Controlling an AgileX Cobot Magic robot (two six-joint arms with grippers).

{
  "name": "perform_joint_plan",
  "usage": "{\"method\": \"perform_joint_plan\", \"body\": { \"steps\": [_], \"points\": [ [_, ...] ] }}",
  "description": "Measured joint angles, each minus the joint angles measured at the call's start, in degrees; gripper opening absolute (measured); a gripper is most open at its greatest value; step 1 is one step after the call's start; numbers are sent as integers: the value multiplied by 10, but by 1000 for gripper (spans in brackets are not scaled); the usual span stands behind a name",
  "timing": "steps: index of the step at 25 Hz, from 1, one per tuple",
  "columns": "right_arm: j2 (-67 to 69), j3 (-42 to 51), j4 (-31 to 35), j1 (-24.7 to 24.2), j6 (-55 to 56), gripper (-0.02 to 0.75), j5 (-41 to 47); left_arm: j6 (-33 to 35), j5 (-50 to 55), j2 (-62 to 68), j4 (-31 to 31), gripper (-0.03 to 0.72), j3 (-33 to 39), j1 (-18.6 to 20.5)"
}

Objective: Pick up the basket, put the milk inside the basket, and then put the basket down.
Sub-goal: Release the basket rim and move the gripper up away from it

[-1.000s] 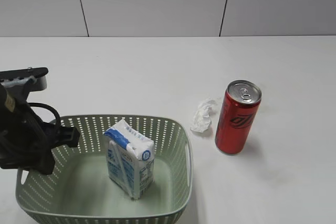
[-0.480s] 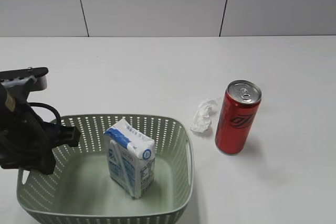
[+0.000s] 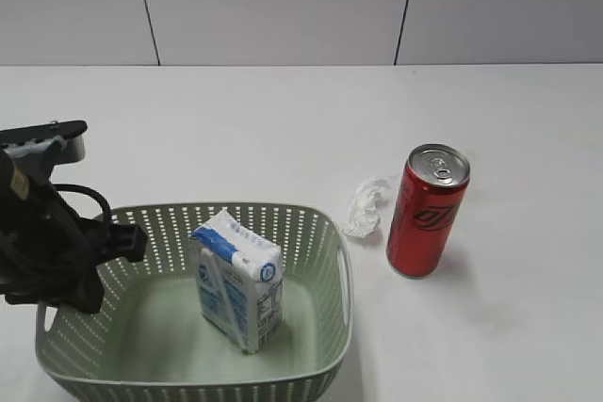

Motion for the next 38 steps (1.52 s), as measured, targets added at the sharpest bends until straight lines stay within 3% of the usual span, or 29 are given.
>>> {"method": "perform_joint_plan", "body": {
  "steps": [6,14,18,25,38],
  "points": [
    [0,0,-6,31,-2,590,0,0,-24,0,-8,6,0,0],
    [0,0,-14,36,14,590,0,1,-15,0,-20,6,-26,6],
    [0,1,-14,36,24,590,0,3,20,5,10,6,-90,20],
    [0,1,-14,36,33,590,0,20,64,80,28,6,-231,80],
    [0,1,-14,36,34,590,0,69,94,317,25,6,-463,103]
  ]
}}
